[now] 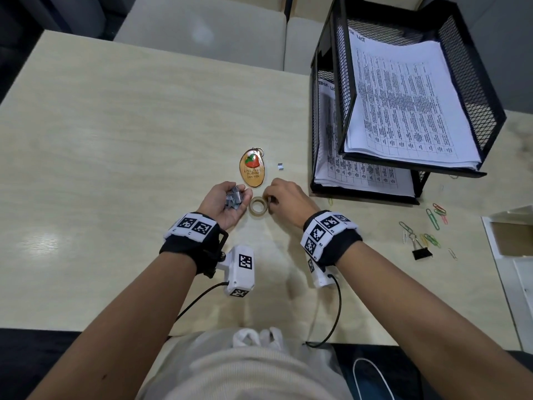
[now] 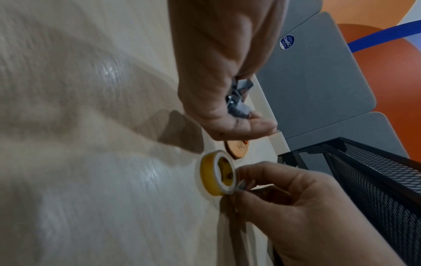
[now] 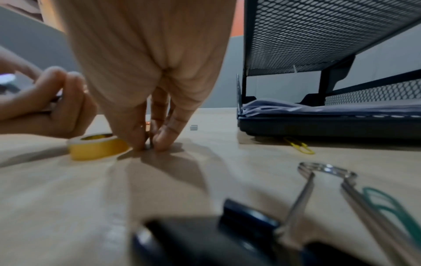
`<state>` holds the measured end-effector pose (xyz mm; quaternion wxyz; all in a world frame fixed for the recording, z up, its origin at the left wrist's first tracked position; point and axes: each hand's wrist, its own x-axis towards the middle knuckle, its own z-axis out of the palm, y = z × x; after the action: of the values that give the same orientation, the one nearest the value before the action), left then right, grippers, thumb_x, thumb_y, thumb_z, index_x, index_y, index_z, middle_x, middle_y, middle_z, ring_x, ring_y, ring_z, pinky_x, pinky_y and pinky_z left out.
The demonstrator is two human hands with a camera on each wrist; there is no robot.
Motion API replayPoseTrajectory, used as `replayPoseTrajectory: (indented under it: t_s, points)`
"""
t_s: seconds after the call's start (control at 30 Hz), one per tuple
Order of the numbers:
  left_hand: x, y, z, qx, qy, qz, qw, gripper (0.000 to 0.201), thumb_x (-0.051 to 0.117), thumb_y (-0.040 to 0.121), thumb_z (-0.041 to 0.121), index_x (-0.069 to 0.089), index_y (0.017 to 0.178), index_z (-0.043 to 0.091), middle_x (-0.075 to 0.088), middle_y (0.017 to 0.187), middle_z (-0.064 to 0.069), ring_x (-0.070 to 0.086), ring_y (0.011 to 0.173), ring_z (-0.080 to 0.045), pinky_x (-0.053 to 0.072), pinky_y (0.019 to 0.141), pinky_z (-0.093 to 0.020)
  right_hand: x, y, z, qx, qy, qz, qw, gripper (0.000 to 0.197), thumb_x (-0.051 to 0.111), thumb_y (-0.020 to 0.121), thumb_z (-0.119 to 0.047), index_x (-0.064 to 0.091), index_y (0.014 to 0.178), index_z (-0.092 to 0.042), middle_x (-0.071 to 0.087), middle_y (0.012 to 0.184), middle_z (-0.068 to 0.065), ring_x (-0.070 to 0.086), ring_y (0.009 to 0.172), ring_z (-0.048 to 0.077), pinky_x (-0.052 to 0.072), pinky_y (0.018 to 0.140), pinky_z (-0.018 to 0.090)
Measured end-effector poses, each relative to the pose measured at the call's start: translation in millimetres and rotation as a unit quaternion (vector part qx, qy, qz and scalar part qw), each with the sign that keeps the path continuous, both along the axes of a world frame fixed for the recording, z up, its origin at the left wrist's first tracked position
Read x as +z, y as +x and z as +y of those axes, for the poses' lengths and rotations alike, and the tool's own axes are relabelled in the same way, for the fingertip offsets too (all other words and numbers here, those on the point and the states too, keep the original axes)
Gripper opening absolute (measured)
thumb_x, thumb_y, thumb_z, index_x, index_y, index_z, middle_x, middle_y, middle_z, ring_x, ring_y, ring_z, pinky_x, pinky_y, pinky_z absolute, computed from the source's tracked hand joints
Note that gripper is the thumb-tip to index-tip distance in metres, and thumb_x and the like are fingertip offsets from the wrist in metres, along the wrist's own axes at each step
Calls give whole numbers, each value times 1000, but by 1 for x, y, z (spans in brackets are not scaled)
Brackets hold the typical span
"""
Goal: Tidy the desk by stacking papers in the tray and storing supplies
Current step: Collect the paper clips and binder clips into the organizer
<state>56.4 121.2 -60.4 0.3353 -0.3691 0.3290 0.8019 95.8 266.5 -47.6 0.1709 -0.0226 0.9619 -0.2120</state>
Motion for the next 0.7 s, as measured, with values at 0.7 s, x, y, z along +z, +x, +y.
replayPoseTrajectory:
  t_s: [0.7]
  points:
    - [3,-10,3,-100,-16,8,995,36,33,98,20,44,66,7,53,42,-5,47,28,-7,36,27,-11,19,-45,7,-162,-66,77,982,29,50,86,2,67,107,-7,61,114,14,57,105,26,46,91,33]
